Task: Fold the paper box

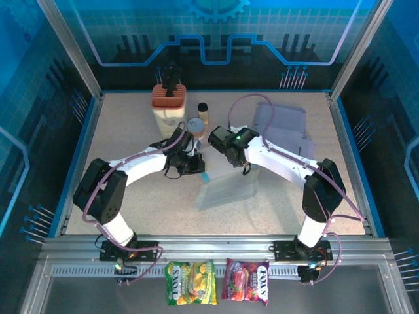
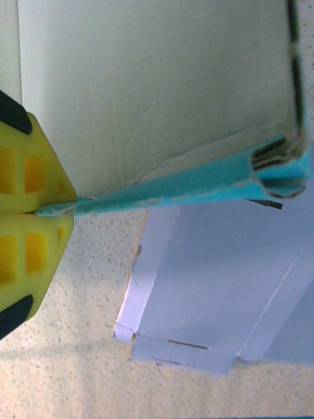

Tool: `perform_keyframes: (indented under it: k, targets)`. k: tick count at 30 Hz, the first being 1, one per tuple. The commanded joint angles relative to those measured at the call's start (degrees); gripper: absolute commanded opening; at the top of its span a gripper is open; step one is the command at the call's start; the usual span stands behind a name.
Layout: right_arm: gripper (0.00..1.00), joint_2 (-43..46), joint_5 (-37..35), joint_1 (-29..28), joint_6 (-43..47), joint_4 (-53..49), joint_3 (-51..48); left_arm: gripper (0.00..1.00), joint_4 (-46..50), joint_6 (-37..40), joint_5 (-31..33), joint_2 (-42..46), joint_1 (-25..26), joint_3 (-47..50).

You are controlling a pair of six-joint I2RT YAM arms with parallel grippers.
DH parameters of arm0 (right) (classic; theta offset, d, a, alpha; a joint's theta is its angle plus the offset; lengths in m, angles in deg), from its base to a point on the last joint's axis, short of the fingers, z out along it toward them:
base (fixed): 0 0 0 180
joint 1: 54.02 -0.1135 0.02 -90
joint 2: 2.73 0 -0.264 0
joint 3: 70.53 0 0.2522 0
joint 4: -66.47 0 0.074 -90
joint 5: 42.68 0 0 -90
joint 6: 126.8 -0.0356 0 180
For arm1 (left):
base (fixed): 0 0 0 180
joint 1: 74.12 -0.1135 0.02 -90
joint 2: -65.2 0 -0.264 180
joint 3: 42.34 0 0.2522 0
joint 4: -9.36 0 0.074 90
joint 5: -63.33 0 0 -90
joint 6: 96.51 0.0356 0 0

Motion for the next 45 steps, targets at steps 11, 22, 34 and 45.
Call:
perform_keyframes:
  k: [11,22,34,45]
  targets:
    - [0.00,-0.2,-2.6,0.9,-5.0,-1.4,-2.0,0.18,-5.5,-3.9,11.6,-0.1,1.6,4.8]
    - [0.00,-1.2,-0.9,1.2,-4.5,-1.4,-2.2,0.09,-8.2,-4.1,14.1,-0.1,2.1,5.1]
    - [0.00,-4.8,2.0,4.3,-4.7,-2.3,-2.6,0.00,6.6,-9.4,27.7,-4.4,5.7,-1.9]
    - [0.00,-7.5,4.3,5.1,-4.2,-2.1,-1.7,0.00,10.7,-12.0,33.7,-6.8,7.6,-4.5]
